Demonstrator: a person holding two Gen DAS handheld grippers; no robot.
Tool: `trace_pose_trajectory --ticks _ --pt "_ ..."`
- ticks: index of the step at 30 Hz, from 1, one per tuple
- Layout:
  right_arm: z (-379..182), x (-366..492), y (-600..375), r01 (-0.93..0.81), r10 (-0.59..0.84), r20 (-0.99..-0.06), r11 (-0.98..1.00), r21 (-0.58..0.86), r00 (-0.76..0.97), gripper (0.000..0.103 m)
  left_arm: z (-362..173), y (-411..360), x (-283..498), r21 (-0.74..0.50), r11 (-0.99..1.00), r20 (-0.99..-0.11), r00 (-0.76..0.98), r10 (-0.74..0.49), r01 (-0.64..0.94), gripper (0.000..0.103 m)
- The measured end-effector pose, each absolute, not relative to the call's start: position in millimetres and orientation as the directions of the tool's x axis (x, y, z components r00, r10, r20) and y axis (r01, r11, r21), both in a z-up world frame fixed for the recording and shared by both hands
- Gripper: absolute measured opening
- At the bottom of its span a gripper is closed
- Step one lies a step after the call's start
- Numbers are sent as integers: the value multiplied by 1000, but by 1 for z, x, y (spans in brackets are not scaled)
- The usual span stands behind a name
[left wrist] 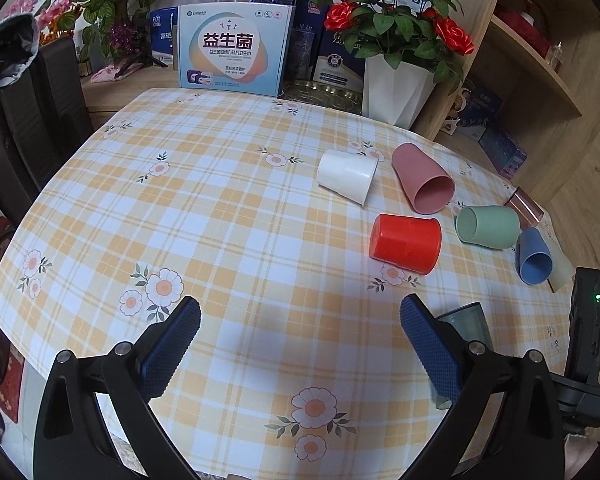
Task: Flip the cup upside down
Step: 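Lower the teal cup onto the table and open the right gripper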
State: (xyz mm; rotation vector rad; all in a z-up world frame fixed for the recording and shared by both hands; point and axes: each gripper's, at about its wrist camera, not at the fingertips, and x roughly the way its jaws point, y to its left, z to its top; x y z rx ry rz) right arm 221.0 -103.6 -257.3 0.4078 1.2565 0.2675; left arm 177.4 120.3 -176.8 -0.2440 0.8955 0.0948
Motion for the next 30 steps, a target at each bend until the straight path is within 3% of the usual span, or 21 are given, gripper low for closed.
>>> trace_pose_trajectory --ticks 9,14,23,30 --pt "-256 216 -112 9 456 -843 878 478 286 72 -168 114 174 -172 970 -776 630 -26 -172 98" --pt "-244 213 -118 -13 456 -827 878 479 329 86 -160 107 171 -169 973 -770 637 -31 -158 98" --pt "-211 205 -143 -52 375 -802 916 398 465 86 -147 95 168 -180 975 -764 643 -53 -133 98" --pt "-182 192 -186 -108 344 -751 932 346 564 86 -156 69 178 -263 962 -794 581 -177 -67 98"
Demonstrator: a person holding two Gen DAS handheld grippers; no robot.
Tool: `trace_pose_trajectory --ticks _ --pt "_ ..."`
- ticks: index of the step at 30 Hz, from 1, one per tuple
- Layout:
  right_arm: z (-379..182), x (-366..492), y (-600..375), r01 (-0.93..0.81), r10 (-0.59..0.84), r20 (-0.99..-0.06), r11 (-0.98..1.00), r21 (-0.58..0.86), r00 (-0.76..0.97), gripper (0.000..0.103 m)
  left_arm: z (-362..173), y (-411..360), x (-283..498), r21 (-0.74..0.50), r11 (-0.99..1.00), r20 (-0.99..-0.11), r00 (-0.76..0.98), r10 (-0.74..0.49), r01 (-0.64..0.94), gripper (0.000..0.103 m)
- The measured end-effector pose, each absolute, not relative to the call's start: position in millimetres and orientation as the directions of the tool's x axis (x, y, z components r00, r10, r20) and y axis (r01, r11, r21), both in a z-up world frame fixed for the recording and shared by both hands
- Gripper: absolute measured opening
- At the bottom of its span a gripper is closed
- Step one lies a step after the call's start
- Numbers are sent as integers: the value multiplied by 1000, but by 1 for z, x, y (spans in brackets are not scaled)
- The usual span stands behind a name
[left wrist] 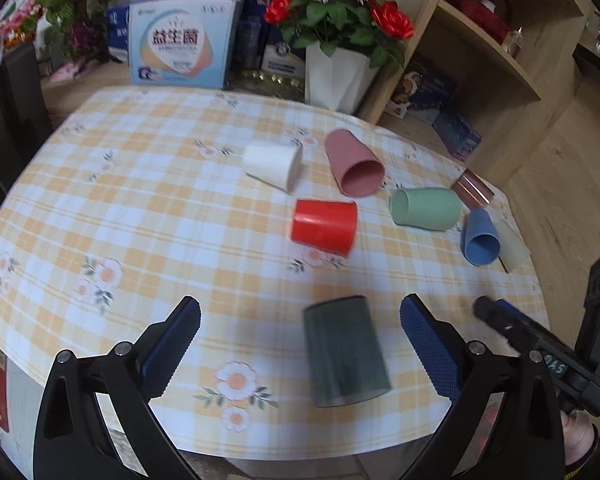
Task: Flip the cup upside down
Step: 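Lower the teal cup onto the table and open the right gripper, then close the left gripper around the standing teal cup, then set the teal cup down with the left gripper and open it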
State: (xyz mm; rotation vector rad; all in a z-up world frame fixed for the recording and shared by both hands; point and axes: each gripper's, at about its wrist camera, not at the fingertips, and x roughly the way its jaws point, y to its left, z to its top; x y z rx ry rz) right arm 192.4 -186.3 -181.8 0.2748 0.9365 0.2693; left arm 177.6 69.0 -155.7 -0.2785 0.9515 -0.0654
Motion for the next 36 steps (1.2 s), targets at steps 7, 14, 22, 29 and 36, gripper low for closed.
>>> trace_pose_trajectory --ticks 7,14,22,29,36 --pt "-184 188 -234 -33 268 -772 952 305 577 86 -186 48 206 -268 962 -858 466 -219 -42 97" --pt "-199 190 -257 32 243 -790 949 315 563 86 -221 36 236 -287 956 -911 325 -254 -55 89" --pt "-204 191 -267 46 249 -789 943 331 562 86 -246 32 246 -299 950 -932 242 -271 -86 72" --pt "-203 190 -266 49 258 -789 939 341 557 86 -246 31 243 -329 942 -919 254 -302 -71 64" --pt "-198 185 -266 58 264 -779 932 358 569 86 -214 52 209 -343 939 -869 392 -302 -37 63"
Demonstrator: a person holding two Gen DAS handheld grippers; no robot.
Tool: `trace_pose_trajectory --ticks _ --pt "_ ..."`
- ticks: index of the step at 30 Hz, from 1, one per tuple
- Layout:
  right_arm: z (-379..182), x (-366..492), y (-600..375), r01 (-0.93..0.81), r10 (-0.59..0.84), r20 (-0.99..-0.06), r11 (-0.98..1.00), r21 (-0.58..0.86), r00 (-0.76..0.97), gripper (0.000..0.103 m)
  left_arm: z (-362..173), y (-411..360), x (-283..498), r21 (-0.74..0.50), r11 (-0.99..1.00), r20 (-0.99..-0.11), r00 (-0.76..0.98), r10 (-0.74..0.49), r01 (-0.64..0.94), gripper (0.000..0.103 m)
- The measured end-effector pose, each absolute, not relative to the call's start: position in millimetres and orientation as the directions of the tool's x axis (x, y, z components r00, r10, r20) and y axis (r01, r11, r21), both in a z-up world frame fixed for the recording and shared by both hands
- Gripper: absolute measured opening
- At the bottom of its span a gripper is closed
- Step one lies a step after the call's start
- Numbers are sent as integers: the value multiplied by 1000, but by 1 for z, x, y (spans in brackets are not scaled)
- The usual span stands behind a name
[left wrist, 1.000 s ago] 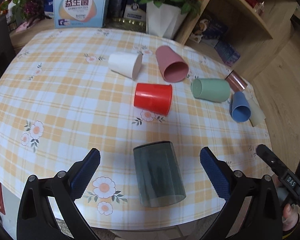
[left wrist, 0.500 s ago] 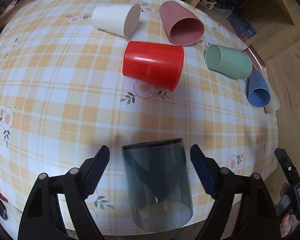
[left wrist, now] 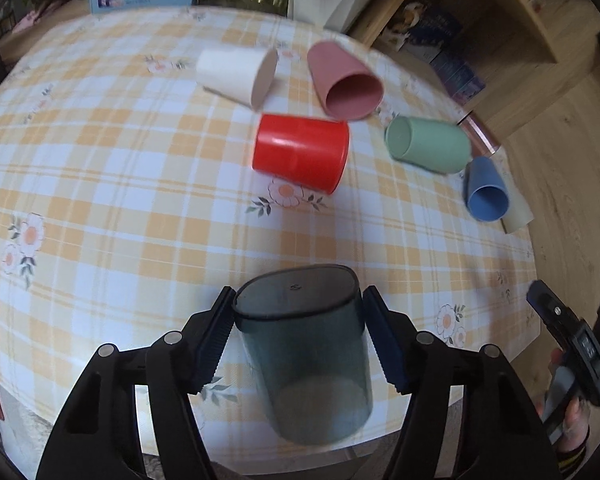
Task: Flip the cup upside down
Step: 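Set the teal cup down with the left gripper and open it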
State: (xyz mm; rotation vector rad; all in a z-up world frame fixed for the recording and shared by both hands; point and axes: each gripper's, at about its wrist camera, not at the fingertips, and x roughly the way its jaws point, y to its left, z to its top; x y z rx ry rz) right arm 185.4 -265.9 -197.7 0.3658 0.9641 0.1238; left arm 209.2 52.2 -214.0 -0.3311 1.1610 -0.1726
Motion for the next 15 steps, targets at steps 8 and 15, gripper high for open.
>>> trace_pose_trajectory --ticks 8,15 --pt "-199 186 -259 62 264 -780 931 360 567 86 -188 92 173 -264 964 -824 529 -205 -38 61" --pt "-195 185 -253 55 254 -786 938 343 564 86 -188 112 180 -185 979 -831 545 -111 -83 61"
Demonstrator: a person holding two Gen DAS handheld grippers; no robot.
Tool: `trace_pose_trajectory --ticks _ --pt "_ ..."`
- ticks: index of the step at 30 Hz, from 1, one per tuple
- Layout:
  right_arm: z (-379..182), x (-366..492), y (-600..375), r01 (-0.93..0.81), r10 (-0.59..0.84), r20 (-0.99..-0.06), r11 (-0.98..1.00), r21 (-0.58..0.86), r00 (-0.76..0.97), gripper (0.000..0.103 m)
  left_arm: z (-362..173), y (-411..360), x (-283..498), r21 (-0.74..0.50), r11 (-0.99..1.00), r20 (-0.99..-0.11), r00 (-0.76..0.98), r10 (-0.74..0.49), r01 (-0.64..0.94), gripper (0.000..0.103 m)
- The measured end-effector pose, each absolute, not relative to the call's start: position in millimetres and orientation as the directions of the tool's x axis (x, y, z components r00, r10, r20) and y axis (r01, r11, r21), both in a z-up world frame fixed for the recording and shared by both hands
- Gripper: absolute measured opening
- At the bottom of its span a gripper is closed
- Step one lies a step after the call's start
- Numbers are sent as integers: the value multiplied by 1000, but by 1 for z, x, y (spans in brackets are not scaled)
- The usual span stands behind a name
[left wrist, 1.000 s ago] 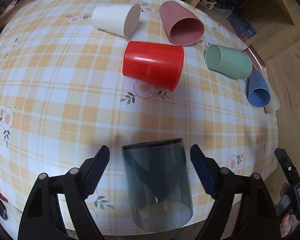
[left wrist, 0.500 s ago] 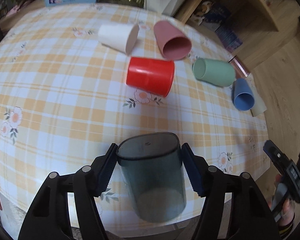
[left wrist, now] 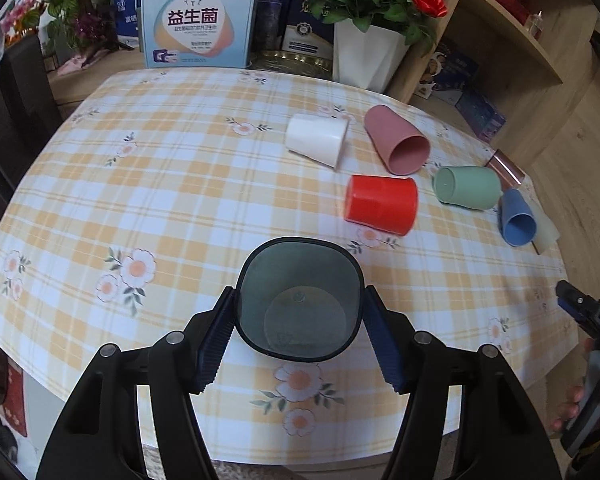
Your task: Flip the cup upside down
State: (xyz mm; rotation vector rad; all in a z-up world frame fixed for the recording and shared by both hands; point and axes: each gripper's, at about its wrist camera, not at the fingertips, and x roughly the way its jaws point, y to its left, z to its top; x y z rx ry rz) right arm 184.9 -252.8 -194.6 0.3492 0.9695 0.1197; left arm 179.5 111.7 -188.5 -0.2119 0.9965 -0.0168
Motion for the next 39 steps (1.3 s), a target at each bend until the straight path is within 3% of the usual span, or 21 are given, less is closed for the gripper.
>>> trace_pose_trajectory --ticks 15,27,30,35,39 --pt "-193 183 -262 93 242 -784 931 354 572 86 -195 87 180 -38 999 -858 513 -22 -20 61" --pt "-185 178 -264 90 245 -774 928 361 584 86 -202 77 185 -39 999 -879 476 -19 -32 63" --pt "-180 176 -265 90 241 -770 929 360 591 86 -202 76 185 -48 998 -876 482 -26 -34 70" --pt "-162 169 -265 77 237 -761 933 352 605 86 -185 73 176 -36 998 -851 525 0 -60 92" --pt "-142 157 -255 31 227 -750 949 313 621 86 -158 74 165 -39 996 -817 576 15 -81 94"
